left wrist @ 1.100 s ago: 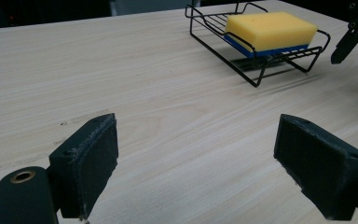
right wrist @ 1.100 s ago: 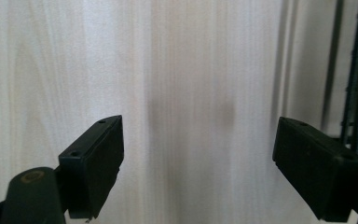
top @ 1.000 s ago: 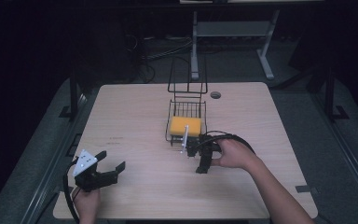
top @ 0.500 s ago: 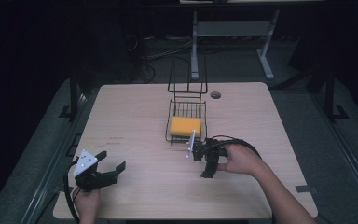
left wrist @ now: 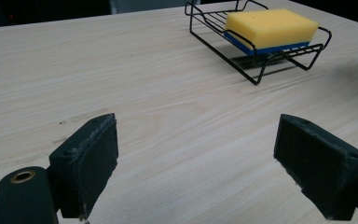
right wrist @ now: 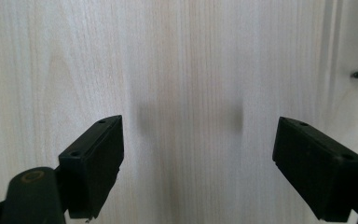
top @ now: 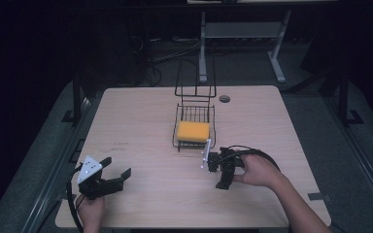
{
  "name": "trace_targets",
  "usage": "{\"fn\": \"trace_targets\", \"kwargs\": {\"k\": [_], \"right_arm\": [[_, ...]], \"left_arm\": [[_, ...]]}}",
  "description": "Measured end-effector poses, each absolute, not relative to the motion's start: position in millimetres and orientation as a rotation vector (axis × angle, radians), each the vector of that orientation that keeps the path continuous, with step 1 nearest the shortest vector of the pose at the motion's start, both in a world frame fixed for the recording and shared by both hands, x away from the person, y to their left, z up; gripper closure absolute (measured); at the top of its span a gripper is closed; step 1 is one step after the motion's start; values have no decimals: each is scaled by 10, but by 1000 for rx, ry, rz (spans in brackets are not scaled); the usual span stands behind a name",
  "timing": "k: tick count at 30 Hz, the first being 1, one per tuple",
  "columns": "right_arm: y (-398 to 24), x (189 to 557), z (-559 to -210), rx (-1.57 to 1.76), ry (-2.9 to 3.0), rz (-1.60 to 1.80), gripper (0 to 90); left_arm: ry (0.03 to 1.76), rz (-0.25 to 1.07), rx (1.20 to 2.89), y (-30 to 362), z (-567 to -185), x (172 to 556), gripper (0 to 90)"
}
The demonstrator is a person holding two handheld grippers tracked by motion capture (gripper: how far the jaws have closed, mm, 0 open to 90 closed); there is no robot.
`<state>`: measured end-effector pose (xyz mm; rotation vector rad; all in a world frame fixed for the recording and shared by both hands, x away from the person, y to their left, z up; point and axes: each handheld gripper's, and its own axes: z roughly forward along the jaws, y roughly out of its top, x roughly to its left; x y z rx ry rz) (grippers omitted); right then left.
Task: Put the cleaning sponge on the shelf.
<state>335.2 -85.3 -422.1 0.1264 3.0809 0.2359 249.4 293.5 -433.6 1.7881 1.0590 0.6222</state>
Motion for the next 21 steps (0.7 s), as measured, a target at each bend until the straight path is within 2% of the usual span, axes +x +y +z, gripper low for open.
{"fn": "trace_targets", "kwargs": {"k": [21], "right_arm": [[-1019,3240,-4229,153,3061,230,162]], "left_arm": [[1060,622,1788,2927,-4339,2495,130]]}}
